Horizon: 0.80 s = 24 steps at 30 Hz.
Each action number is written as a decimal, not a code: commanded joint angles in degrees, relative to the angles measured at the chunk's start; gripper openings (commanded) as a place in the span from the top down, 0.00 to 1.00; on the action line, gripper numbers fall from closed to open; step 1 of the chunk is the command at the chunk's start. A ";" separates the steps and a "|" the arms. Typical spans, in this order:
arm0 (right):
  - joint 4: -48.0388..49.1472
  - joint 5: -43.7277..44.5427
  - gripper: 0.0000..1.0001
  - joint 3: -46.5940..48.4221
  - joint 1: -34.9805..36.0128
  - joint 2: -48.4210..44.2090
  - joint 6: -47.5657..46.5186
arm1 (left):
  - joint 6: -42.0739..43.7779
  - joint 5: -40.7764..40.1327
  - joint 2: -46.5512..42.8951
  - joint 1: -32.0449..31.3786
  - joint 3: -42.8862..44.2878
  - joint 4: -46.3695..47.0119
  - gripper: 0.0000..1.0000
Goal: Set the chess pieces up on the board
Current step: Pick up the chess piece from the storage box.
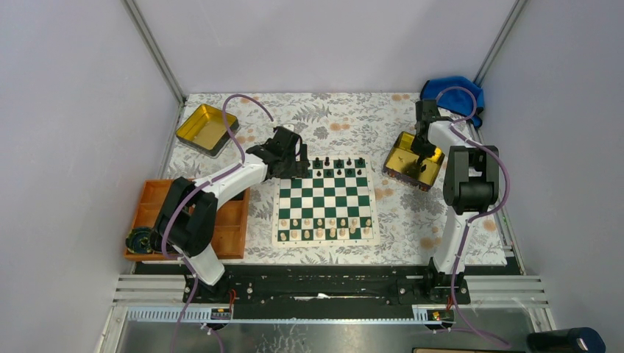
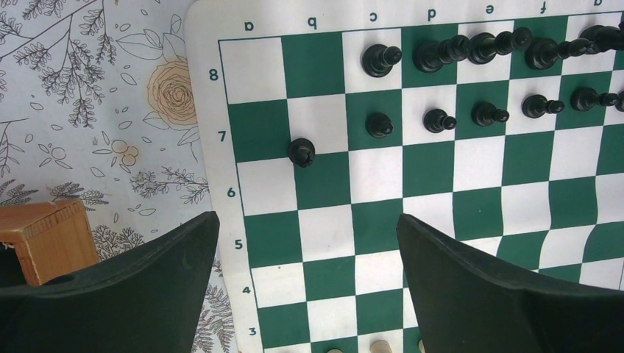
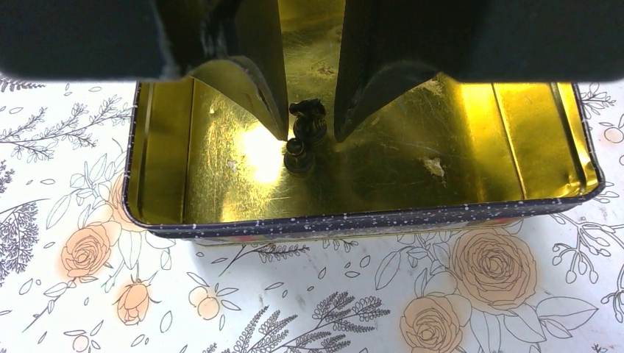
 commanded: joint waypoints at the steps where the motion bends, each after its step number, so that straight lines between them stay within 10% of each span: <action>1: 0.85 -0.67 0.65 1.79 -0.25 0.21 -0.49 | 1.04 -0.78 0.39 -0.32 0.59 0.79 0.02; 24: 1.35 -1.16 0.89 -0.83 -0.23 -1.86 -0.40 | 0.33 -1.00 -0.87 -0.32 -0.37 0.86 0.02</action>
